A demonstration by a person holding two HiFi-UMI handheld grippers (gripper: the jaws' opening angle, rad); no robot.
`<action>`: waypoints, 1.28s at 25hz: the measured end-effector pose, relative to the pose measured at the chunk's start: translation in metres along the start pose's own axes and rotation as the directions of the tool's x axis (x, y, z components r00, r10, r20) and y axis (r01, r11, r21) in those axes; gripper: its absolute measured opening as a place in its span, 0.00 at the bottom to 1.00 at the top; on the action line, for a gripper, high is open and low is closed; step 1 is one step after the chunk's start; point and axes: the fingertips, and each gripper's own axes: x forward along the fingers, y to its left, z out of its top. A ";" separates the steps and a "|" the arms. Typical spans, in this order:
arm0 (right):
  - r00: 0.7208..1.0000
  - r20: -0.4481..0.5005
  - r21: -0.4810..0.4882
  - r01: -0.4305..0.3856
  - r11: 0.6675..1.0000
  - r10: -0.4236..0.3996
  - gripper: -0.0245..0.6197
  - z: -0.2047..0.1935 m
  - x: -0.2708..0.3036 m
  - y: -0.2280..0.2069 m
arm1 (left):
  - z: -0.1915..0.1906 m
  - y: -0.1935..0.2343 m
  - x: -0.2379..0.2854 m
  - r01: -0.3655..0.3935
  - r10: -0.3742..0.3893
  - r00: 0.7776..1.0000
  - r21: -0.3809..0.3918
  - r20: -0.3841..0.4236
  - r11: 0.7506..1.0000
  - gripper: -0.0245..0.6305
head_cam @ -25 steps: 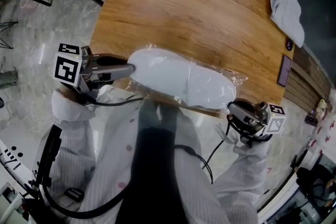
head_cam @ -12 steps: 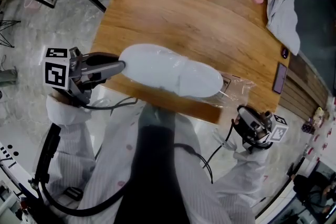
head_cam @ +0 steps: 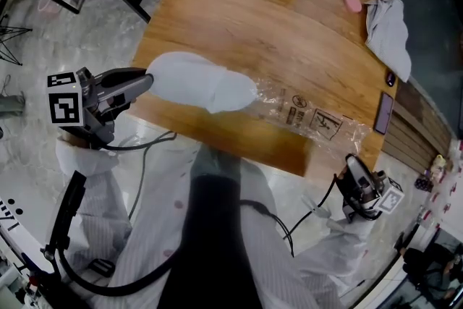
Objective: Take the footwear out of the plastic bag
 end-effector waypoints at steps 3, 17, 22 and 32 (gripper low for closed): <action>0.991 0.059 -0.076 0.121 0.990 -0.117 0.06 0.010 -0.007 0.005 | 0.008 0.002 -0.007 -0.100 0.098 0.994 0.039 0.041 0.994 0.12; 0.778 0.424 -0.497 0.628 0.599 -0.464 0.06 0.035 0.105 0.060 | 0.047 -0.026 0.031 -0.377 0.288 0.890 0.214 0.353 0.901 0.11; 0.750 0.481 -0.528 0.661 0.532 -0.454 0.06 0.037 0.127 0.076 | 0.047 -0.041 0.054 -0.359 0.270 0.898 0.225 0.347 0.906 0.11; 0.737 0.505 -0.519 0.675 0.524 -0.449 0.06 0.037 0.126 0.084 | 0.039 -0.054 0.076 -0.332 0.244 0.917 0.262 0.317 0.906 0.11</action>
